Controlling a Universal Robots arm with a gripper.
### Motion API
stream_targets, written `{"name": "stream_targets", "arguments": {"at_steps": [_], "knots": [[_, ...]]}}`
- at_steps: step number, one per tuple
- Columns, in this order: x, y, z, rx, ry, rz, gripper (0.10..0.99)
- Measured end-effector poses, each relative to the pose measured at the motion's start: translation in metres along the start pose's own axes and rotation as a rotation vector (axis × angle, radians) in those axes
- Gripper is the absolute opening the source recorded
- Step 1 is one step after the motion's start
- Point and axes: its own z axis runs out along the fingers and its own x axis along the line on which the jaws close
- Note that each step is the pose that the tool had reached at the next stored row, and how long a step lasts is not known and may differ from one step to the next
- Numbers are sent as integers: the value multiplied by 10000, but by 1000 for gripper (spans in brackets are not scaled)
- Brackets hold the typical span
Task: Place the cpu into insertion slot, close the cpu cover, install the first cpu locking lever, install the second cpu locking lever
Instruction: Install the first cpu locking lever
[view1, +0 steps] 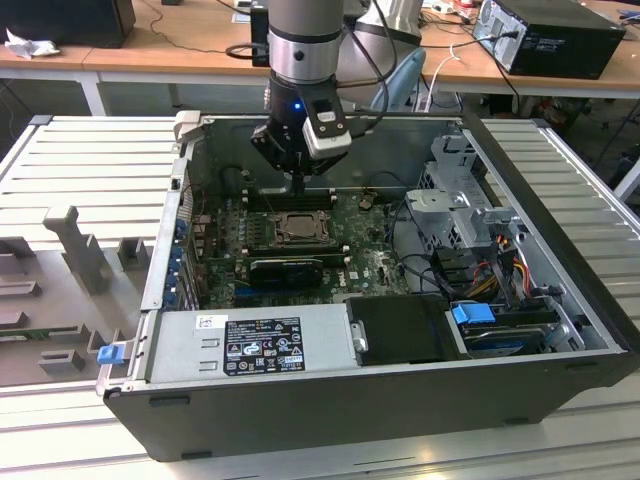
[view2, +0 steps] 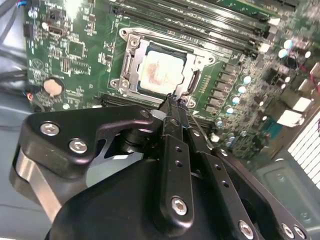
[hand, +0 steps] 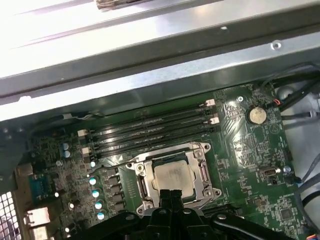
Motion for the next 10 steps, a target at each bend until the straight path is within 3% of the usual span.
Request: {"name": "stream_targets", "arguments": {"at_steps": [10], "knots": [[0, 0, 0, 9, 65, -2046, 106]]}}
